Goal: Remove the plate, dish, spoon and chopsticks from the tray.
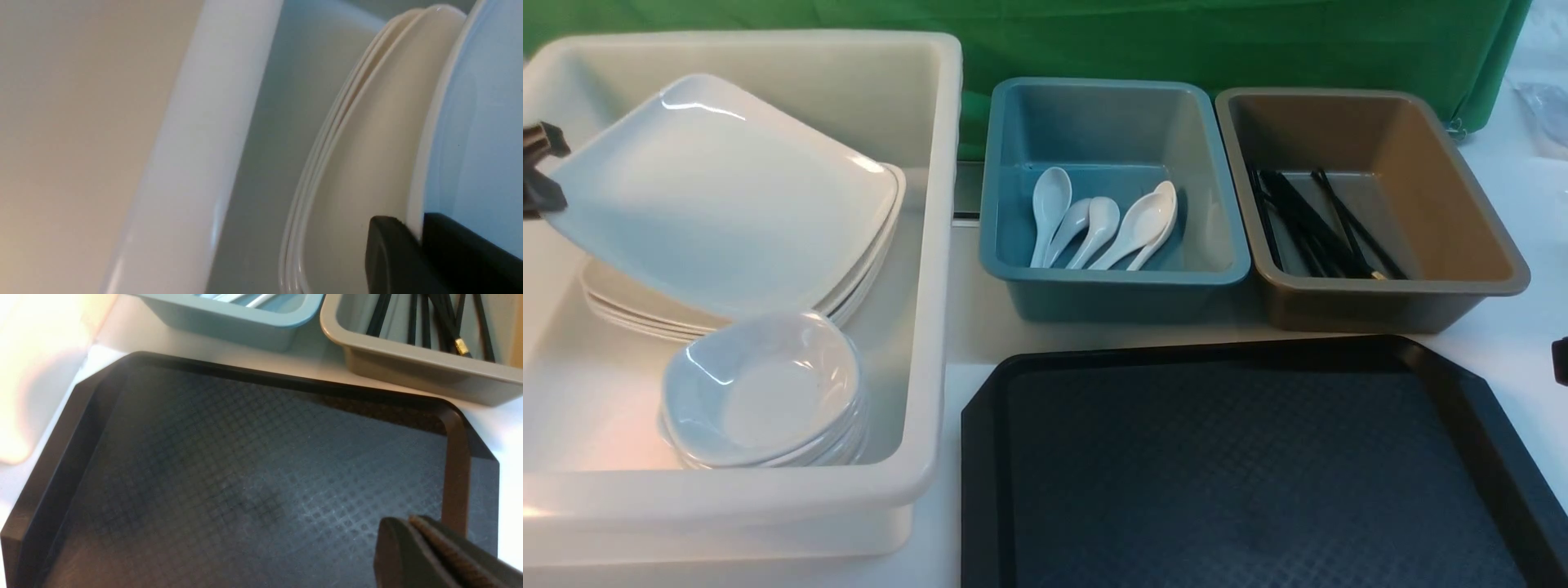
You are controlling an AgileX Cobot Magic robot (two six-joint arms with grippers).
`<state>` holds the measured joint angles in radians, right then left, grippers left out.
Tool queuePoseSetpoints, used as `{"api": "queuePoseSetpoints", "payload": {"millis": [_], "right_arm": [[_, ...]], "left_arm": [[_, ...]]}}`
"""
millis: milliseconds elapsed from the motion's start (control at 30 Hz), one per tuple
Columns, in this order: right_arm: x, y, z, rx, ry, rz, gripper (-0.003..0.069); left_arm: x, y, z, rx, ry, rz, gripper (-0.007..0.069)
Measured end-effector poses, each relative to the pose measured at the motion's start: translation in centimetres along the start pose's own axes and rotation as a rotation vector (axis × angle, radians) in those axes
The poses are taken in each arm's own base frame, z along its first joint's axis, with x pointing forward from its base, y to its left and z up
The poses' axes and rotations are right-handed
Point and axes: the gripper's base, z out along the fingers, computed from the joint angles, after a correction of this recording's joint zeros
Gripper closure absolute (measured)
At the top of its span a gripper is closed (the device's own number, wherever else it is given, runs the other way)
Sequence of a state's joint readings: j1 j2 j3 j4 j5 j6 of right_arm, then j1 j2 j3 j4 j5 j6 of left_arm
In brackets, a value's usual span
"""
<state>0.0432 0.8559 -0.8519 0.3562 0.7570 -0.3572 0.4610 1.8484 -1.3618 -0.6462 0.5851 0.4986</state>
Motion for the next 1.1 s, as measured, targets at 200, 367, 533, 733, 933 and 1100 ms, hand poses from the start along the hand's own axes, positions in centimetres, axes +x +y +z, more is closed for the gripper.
{"api": "queuePoseSetpoints", "payload": {"millis": [200, 367, 533, 733, 933, 1100], "right_arm": [[0.0, 0.0, 0.0, 0.0, 0.0, 0.0, 0.0608], [0.0, 0.0, 0.0, 0.0, 0.0, 0.0, 0.0608], [0.0, 0.0, 0.0, 0.0, 0.0, 0.0, 0.0608], [-1.6, 0.3, -1.5, 0.003, -0.056, -0.02, 0.0616], [-4.9, 1.2, -6.2, 0.024, -0.237, -0.074, 0.0634], [-4.6, 2.4, -11.0, 0.074, -0.49, -0.109, 0.0636]], "left_arm": [[0.3, 0.1, 0.3, -0.025, 0.05, 0.075, 0.0564], [0.9, 0.2, 0.4, -0.064, 0.109, 0.182, 0.0447], [0.9, 0.1, -0.1, -0.074, 0.127, 0.176, 0.0206], [-0.6, -2.1, -4.6, -0.051, 0.012, 0.179, 0.0074], [-1.1, -9.1, -11.4, 0.069, -0.137, 0.331, 0.0412], [0.6, -15.3, -16.8, 0.201, -0.24, 0.503, 0.0597]]}}
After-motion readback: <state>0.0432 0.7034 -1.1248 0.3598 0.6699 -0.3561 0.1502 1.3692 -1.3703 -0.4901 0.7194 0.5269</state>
